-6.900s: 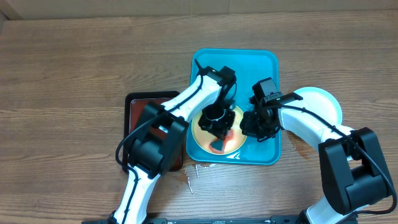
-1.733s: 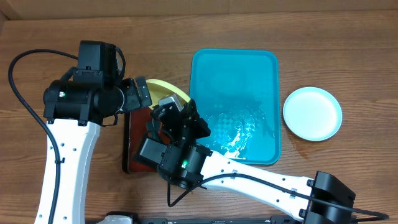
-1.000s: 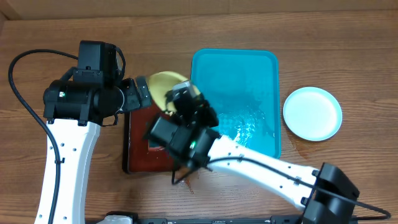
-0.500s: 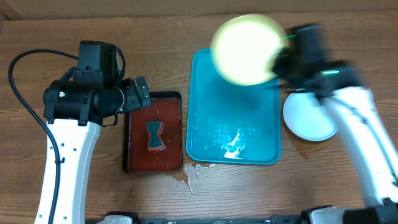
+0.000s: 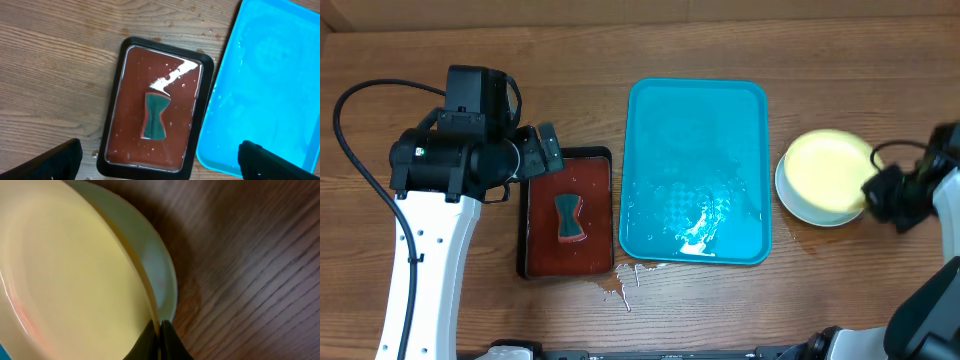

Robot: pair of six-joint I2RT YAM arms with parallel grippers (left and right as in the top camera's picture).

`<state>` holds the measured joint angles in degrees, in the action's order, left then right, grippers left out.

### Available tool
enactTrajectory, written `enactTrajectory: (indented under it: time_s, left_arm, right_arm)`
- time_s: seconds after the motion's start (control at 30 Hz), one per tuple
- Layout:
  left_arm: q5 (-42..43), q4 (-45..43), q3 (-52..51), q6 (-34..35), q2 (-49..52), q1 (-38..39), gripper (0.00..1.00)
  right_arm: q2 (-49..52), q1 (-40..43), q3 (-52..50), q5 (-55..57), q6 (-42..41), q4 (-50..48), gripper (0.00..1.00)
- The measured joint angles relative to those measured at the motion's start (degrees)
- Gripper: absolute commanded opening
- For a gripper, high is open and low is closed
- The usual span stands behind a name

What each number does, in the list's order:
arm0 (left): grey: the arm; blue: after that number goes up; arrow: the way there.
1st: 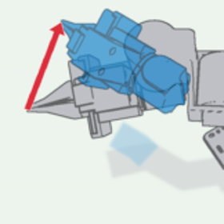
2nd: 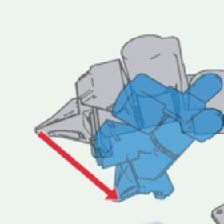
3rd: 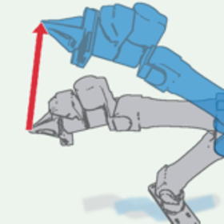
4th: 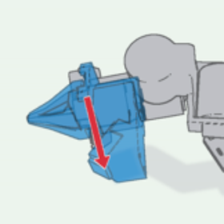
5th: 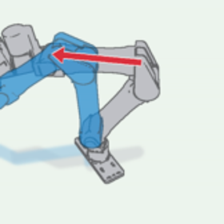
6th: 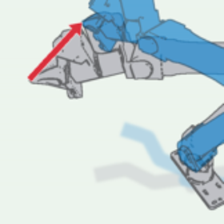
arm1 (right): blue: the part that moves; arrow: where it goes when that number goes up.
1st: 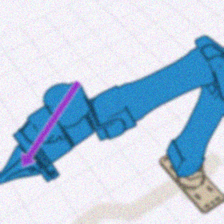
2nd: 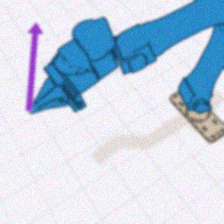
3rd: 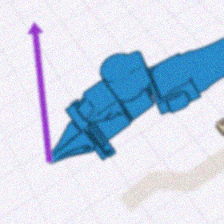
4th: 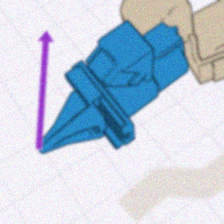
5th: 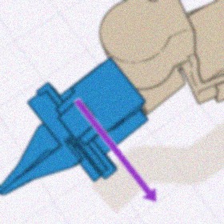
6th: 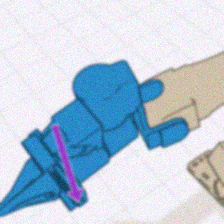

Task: Clean dirty plates on tray and stack at the side

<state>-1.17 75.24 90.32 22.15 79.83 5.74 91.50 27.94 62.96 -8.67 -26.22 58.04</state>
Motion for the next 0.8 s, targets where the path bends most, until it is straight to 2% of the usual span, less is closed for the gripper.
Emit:
enactTrajectory:
  time_s: [0.13, 0.2, 0.37, 0.5, 0.53, 0.57, 0.73, 0.8]
  left_arm:
    - [0.0, 0.0, 0.0, 0.0, 0.0, 0.0, 1.0]
    - [0.0, 0.0, 0.0, 0.0, 0.0, 0.0, 1.0]
    - [0.0, 0.0, 0.0, 0.0, 0.0, 0.0, 1.0]
    - [0.0, 0.0, 0.0, 0.0, 0.0, 0.0, 1.0]
    - [0.0, 0.0, 0.0, 0.0, 0.0, 0.0, 1.0]
    - [0.0, 0.0, 0.0, 0.0, 0.0, 0.0, 1.0]
    - [0.0, 0.0, 0.0, 0.0, 0.0, 0.0, 1.0]
    - [0.0, 0.0, 0.0, 0.0, 0.0, 0.0, 1.0]
  right_arm:
    - [0.0, 0.6, -4.4, -4.2, 2.6, -1.7, 0.39]
    - [-0.1, -0.1, -4.3, -5.5, 3.6, -1.0, 0.47]
    - [-3.5, -3.5, -2.5, -7.7, 5.6, 4.7, 0.49]
    - [-14.2, -9.1, 1.8, -12.4, 10.9, 8.6, 0.51]
    - [-17.3, -11.1, 3.0, -13.9, 12.4, 9.1, 0.57]
    - [-20.5, -13.1, 3.9, -15.2, 13.6, 9.4, 1.0]
    - [-36.1, -25.0, 5.6, -19.9, 17.9, 10.2, 1.0]
    - [-39.3, -27.6, 5.6, -20.8, 18.4, 10.4, 1.0]
